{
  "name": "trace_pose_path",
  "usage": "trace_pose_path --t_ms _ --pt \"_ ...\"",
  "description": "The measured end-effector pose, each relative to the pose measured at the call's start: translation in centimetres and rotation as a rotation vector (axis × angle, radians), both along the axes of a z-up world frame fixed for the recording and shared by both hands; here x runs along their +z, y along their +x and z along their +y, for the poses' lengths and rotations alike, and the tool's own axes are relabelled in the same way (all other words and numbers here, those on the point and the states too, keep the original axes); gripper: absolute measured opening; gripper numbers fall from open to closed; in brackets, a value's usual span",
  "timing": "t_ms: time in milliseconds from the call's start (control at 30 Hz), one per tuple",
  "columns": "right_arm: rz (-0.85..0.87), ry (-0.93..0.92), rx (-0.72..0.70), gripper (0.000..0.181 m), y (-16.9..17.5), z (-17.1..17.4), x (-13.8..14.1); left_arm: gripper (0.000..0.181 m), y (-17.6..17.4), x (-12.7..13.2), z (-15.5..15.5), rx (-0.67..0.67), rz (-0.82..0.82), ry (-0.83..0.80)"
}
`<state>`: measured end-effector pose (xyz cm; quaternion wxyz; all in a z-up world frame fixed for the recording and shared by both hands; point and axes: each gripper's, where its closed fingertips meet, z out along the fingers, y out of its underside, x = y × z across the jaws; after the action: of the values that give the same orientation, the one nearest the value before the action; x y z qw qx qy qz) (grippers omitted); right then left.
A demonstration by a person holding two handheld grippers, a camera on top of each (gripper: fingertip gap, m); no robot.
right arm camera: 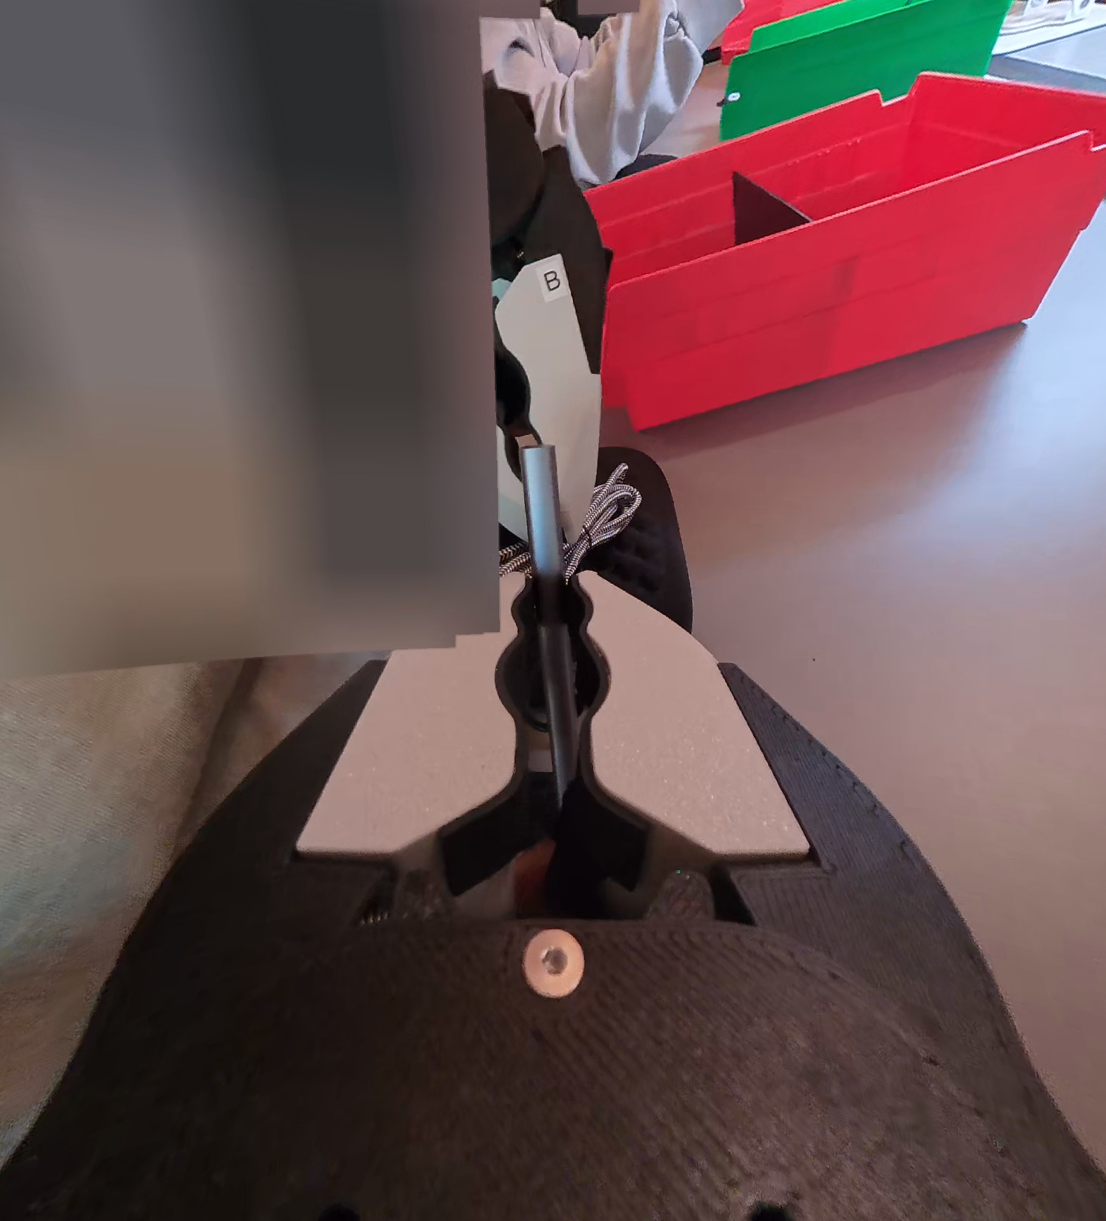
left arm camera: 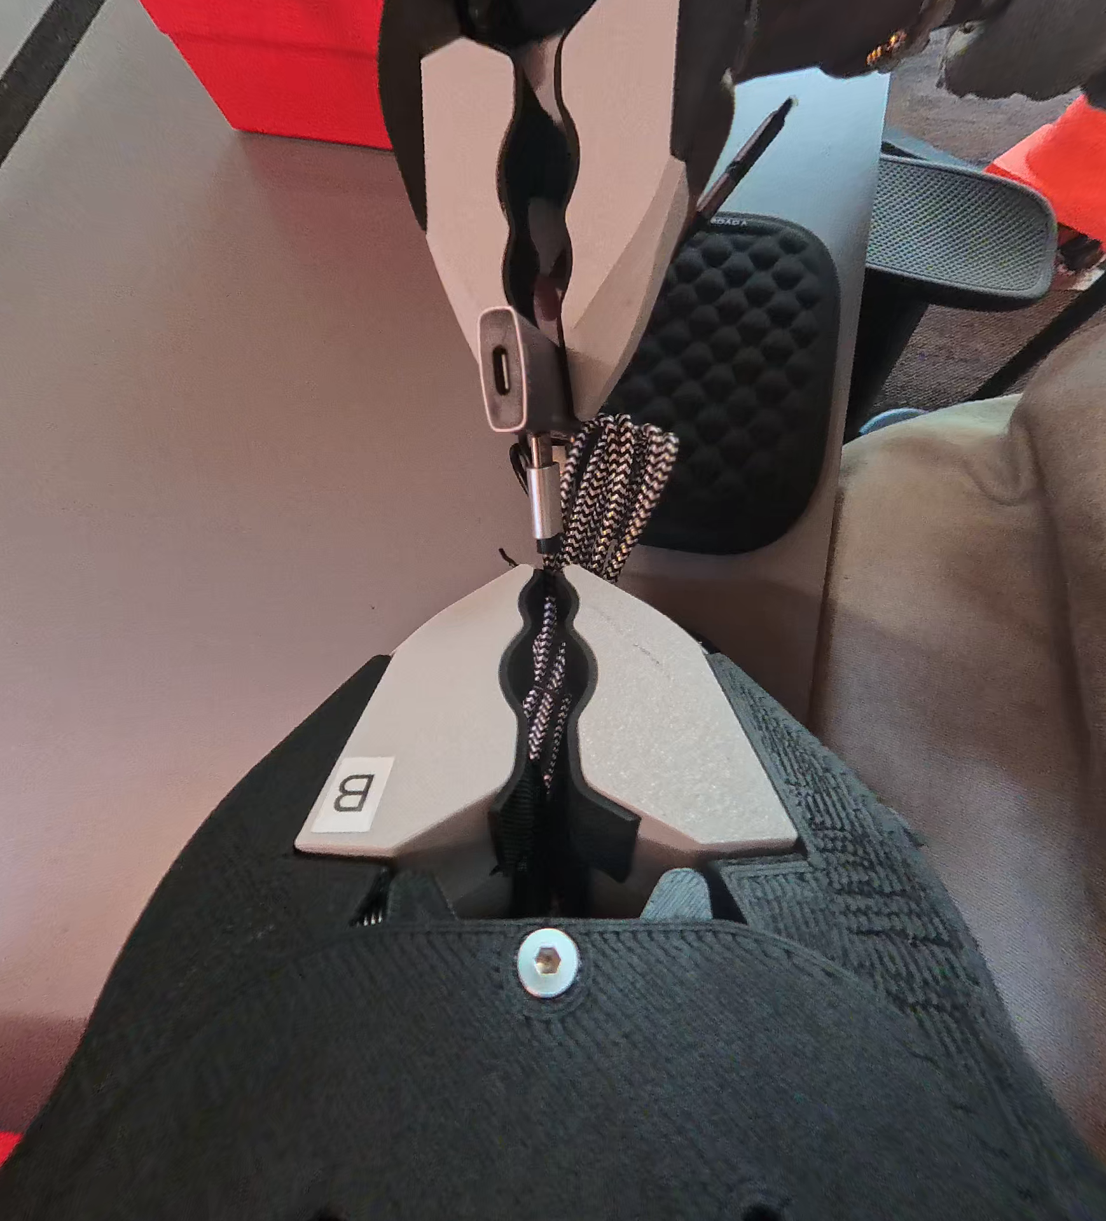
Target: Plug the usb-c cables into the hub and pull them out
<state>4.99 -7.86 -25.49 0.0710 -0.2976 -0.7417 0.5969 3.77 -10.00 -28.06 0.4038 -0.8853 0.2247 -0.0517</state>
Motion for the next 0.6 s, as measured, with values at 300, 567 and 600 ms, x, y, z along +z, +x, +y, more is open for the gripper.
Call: trace_pose_path --t_ms 300,567,600 --pt "-0.021 -0.072 -0.042 0.008 -0.4 0.8 0.1 0.001 -0.3 -0.9 0.7 0.009 0.054 -0.049" --pt "-0.022 -0.112 -0.062 0.008 -0.7 1.3 0.3 0.001 -0.1 -1.0 1.6 -0.016 0.07 -0.069" --pt "-0.019 -0.114 -0.063 0.008 -0.7 1.4 0.3 0.001 0.0 -0.9 1.6 -0.025 0.056 -0.063"
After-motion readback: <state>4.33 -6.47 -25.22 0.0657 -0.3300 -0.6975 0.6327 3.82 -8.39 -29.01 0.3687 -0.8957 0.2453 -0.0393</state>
